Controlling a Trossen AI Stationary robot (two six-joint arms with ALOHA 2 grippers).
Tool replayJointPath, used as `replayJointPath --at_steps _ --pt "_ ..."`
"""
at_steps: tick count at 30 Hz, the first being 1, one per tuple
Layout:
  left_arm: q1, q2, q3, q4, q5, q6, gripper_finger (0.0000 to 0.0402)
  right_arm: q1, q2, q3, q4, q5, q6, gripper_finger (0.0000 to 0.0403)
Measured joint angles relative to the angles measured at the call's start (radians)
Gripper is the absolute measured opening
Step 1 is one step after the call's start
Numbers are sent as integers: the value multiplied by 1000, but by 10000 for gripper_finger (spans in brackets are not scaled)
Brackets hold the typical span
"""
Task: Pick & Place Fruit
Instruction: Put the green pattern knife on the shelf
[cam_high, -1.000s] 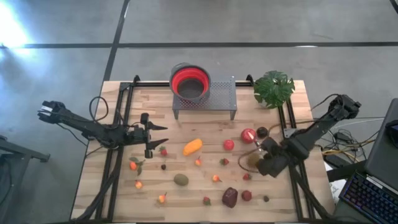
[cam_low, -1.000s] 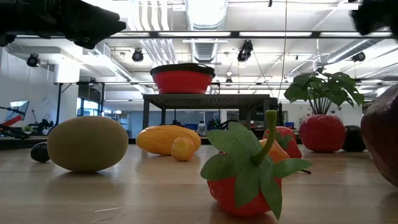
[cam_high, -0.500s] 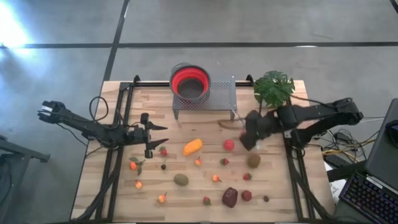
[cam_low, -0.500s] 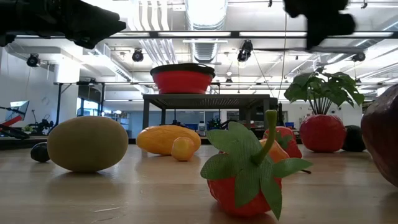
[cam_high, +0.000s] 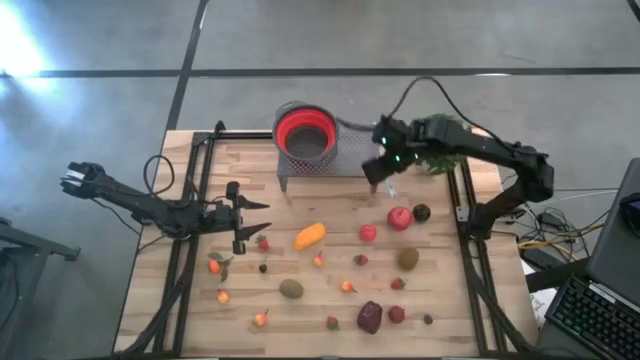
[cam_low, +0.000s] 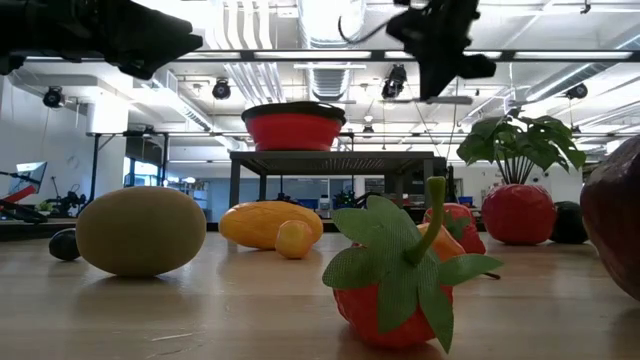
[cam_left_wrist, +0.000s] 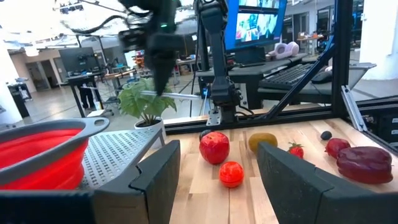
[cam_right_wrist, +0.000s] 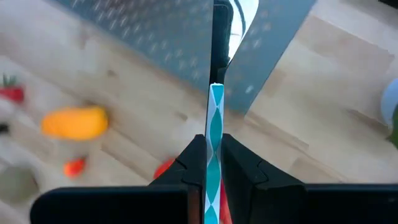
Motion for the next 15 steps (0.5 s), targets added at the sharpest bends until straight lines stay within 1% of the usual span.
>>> replayJointPath --at_steps 3,6,10,15 --pt "1 0 0 0 0 -6 218 -65 44 21 10 -48 1 27" --pt "1 0 0 0 0 7 218 -106 91 46 15 -77 12 27" --pt "1 0 0 0 0 14 218 -137 162 98 20 -105 10 27" --pt "0 0 0 0 0 9 218 -152 256 203 28 -118 31 27"
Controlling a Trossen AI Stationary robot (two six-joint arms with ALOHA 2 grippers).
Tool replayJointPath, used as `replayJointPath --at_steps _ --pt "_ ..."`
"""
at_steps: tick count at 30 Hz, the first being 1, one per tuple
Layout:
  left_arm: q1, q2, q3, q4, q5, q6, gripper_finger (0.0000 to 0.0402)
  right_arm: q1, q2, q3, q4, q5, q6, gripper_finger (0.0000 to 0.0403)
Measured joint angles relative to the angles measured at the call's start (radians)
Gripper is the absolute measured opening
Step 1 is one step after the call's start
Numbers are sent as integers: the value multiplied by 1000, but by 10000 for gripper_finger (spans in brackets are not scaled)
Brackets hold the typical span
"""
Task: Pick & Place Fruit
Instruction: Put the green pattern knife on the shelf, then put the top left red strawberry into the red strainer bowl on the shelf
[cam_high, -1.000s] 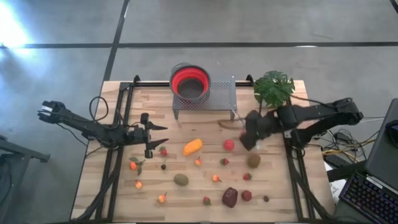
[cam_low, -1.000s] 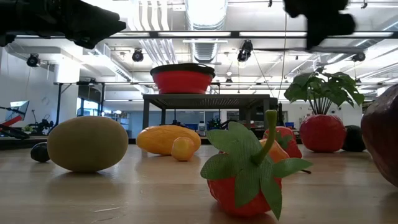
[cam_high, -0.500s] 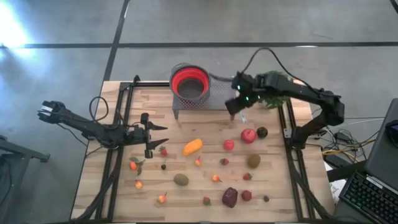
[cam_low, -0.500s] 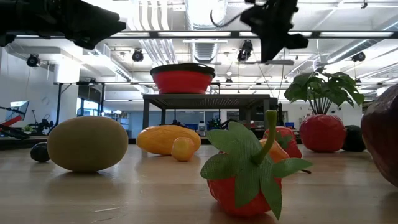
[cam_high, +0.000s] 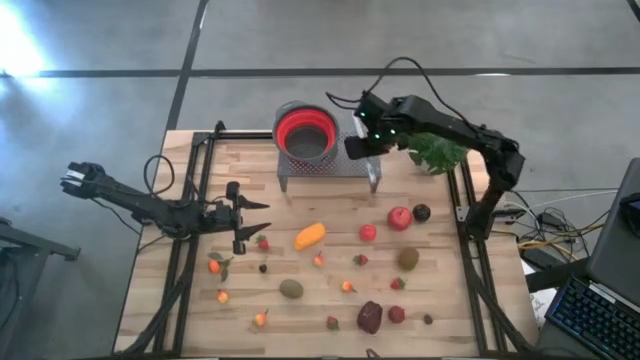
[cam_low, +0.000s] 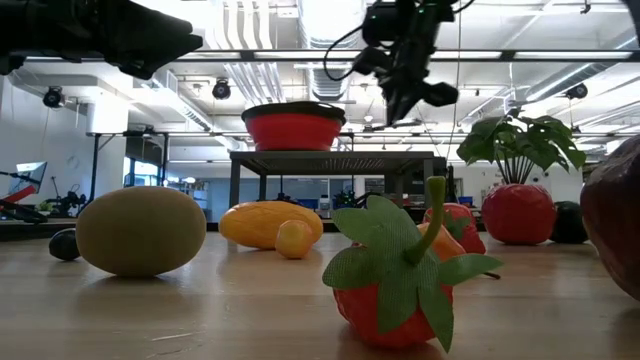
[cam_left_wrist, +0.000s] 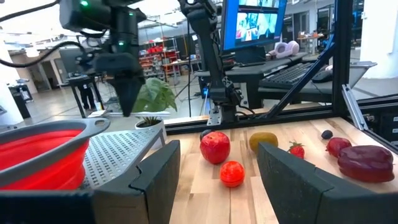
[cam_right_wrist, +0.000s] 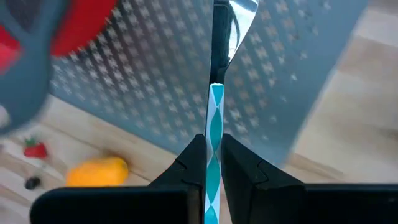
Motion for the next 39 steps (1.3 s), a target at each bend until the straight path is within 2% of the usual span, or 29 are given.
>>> replayJointPath --at_steps 13,19,24,39 --pt "-1 0 0 -1 0 -20 218 -35 216 182 -56 -17 18 27" --pt "0 0 0 0 0 -20 218 -43 276 238 -101 -16 -5 27" --pt "0 0 0 -1 0 -20 218 -47 276 244 -126 30 -9 29" --pt "0 0 0 -1 0 -15 218 -50 262 263 -156 33 -79 123"
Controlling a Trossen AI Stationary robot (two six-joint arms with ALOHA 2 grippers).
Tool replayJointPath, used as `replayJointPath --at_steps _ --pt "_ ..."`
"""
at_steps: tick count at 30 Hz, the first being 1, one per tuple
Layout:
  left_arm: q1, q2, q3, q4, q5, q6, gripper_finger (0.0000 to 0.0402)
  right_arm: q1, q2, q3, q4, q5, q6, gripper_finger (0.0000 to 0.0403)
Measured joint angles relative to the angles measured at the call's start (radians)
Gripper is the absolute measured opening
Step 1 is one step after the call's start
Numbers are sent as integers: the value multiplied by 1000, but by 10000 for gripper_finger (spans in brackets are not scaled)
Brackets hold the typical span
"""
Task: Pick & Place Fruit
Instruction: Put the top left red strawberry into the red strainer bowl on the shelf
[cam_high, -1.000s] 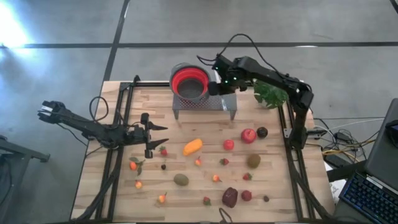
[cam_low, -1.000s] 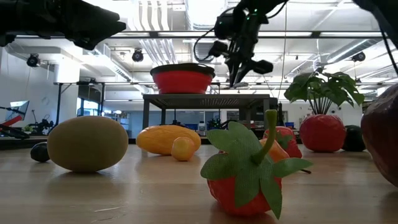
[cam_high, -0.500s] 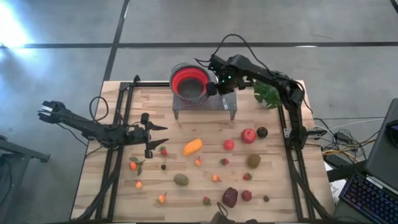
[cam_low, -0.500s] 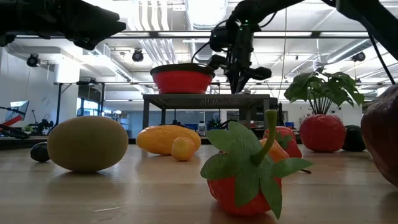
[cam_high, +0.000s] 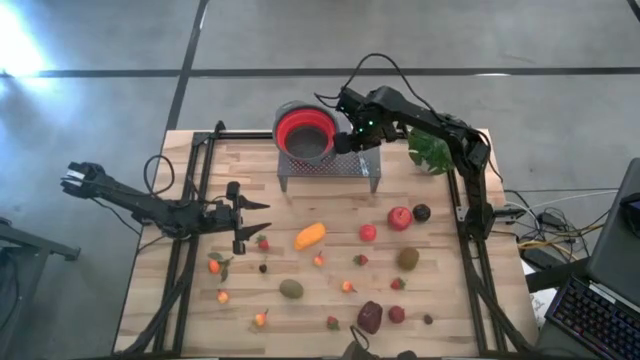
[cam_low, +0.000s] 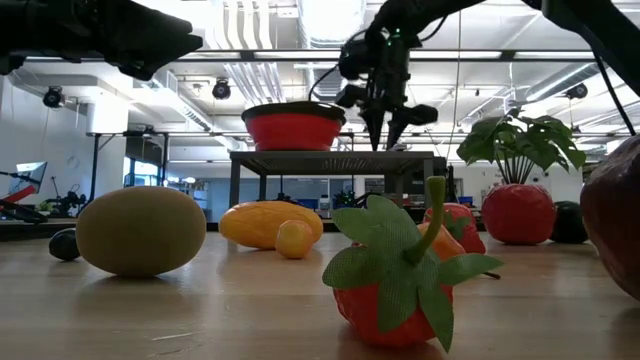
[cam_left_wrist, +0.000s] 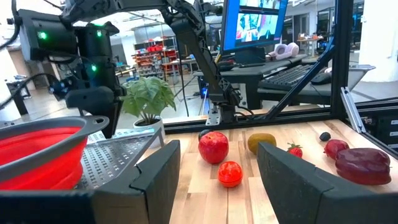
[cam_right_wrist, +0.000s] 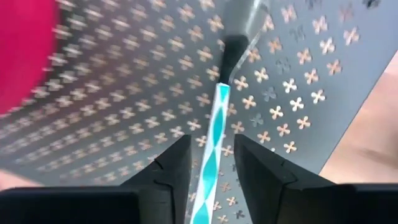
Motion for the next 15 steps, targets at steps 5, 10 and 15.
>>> replayJointPath --at_steps 5,10,15 --pt "0 0 0 0 0 2 218 1 -56 52 1 0 -24 136" --pt "0 0 0 0 0 2 218 21 -138 61 0 7 -73 138" --pt "0 0 0 0 0 2 218 70 -211 48 -38 98 -159 126"
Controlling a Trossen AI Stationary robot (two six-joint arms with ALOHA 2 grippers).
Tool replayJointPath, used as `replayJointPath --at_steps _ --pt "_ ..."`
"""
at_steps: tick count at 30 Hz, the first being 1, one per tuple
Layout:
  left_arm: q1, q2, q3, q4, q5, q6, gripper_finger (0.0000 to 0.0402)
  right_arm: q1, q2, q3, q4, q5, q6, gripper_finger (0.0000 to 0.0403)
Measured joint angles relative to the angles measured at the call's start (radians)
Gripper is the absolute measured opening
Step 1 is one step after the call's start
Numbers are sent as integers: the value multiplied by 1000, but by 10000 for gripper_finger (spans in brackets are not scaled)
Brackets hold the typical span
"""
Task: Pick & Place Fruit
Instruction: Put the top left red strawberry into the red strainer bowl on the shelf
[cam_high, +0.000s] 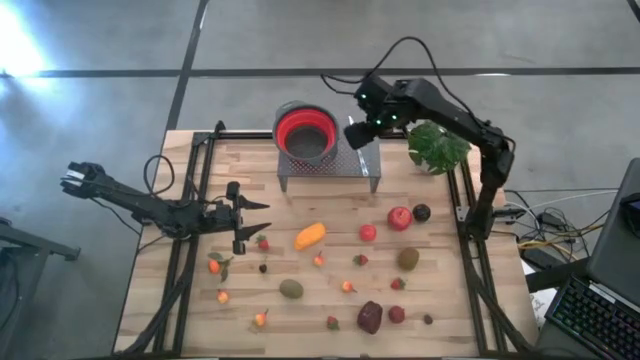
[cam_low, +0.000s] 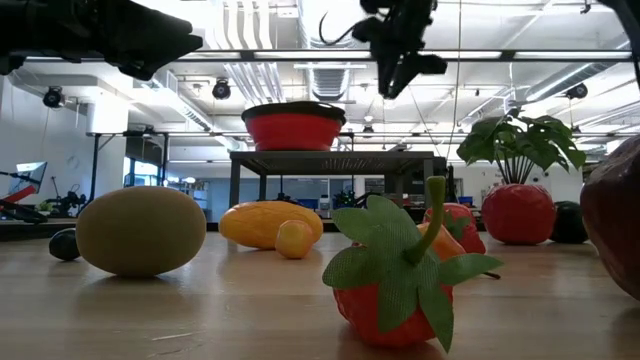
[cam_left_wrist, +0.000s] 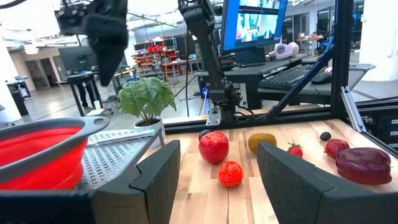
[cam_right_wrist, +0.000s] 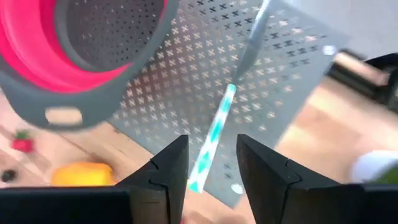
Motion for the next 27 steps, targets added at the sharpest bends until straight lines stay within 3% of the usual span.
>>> replayJointPath --at_steps 12,27 --pt "0 0 0 0 0 0 218 178 -159 -146 -70 112 -27 95" --pt "0 0 0 0 0 -7 218 381 -435 -554 -59 238 154 51"
